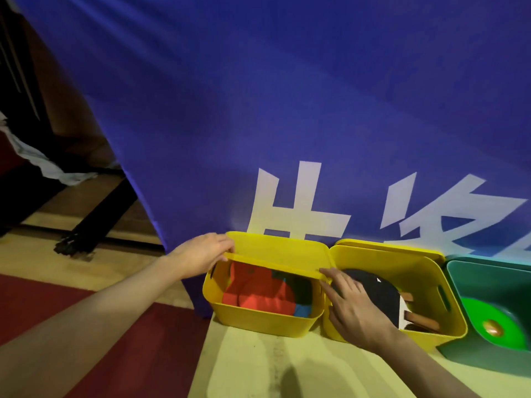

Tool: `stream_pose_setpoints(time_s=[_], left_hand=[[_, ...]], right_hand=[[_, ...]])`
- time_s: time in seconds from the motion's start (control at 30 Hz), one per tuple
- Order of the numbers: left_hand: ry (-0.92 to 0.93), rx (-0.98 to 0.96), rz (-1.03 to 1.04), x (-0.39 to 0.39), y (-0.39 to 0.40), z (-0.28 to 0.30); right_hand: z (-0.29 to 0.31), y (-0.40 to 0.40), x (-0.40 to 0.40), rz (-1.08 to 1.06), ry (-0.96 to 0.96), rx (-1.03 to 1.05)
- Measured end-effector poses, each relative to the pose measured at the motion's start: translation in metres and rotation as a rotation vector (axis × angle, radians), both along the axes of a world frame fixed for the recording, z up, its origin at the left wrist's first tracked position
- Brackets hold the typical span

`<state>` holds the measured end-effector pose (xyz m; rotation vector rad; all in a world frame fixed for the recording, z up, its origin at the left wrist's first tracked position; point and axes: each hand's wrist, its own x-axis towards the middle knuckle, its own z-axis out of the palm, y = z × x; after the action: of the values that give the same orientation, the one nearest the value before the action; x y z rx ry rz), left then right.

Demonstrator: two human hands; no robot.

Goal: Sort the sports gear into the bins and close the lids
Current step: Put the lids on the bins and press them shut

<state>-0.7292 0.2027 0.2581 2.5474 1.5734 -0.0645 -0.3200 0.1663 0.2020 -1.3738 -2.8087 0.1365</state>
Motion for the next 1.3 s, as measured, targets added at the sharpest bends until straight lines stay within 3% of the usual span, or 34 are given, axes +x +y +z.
stream_pose_setpoints(time_s=[0.2,0.33,0.5,0.67,0.87,1.1,1.3], left_hand=[[0.291,-0.008,0.029,0.007,-0.039,-0.025],[0.235,0.036,-0.065,-0.002,-0.056,-0.055],[0.157,0.078,-0.021,0.009,-0.065,-0.079],[0.232,-0.143,0.171,0.028,-0.062,-0.090],[0.392,-0.255,0.247,0.032,-0.064,-0.106],[-0.016,-0.203,0.406,0.001,-0.055,-0.101],[0.073,-0.284,0.325,-0.008,-0.045,-0.099]], right_hand=[[-0.022,-0.033,-0.006,0.019,-0.106,-0.095],[-0.038,-0.042,-0.010,0.015,-0.106,-0.123],[-0.037,-0.042,-0.016,-0.031,-0.071,-0.140],[-0.041,-0.020,-0.021,-0.117,-0.078,-0.120],[-0.051,-0.002,-0.035,-0.232,-0.036,-0.321],[-0.053,0.000,-0.032,-0.224,0.101,-0.313],[-0.044,0.022,-0.036,-0.213,-0.019,-0.354]])
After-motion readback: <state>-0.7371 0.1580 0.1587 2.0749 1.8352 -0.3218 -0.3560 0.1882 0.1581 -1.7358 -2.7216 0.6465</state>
